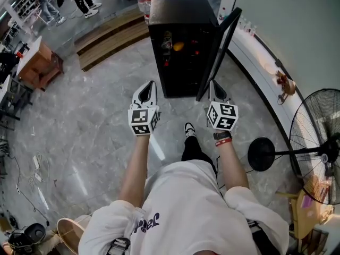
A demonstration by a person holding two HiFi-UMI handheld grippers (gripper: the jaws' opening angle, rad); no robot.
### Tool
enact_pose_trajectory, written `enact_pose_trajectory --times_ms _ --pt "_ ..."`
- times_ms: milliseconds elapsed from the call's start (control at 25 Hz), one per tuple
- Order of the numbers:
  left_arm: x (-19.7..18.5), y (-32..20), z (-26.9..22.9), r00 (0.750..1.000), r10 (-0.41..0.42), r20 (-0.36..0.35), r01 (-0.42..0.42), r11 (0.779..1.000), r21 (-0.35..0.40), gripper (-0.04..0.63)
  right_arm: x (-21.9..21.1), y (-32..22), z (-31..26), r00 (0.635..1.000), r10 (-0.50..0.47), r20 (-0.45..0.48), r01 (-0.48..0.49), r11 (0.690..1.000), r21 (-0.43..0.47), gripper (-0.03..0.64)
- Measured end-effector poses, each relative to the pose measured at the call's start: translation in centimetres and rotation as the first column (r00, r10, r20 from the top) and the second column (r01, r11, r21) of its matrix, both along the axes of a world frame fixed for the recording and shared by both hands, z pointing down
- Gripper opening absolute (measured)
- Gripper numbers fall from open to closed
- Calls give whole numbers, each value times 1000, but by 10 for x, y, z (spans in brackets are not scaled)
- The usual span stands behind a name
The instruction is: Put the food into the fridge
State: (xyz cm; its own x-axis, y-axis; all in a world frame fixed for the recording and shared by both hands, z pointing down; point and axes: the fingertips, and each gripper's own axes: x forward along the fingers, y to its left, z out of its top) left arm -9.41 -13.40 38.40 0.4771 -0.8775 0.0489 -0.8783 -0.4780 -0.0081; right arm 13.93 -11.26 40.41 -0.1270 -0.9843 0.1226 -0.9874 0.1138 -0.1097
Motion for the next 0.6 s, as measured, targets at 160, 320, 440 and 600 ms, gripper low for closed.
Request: enact_pose_trajectory --times_ms 160,320,440,600 --pt "0 6 1 1000 4 1 -4 1000 -3 18 -6 7 1 1000 -11 -16 11 1000 -1 14" --pt "2 13 3 1000 8 4 -8 1000 -3 17 -11 14 0 1000 -20 -22 20 1000 5 14" --pt "3 17 4 1000 11 5 -11 1000 -5 18 -13 18 0 999 -24 -23 24 1000 7 14" --pt "4 18 4 1000 15 8 -15 1000 -4 18 -14 19 0 999 -25 -28 26 1000 8 14"
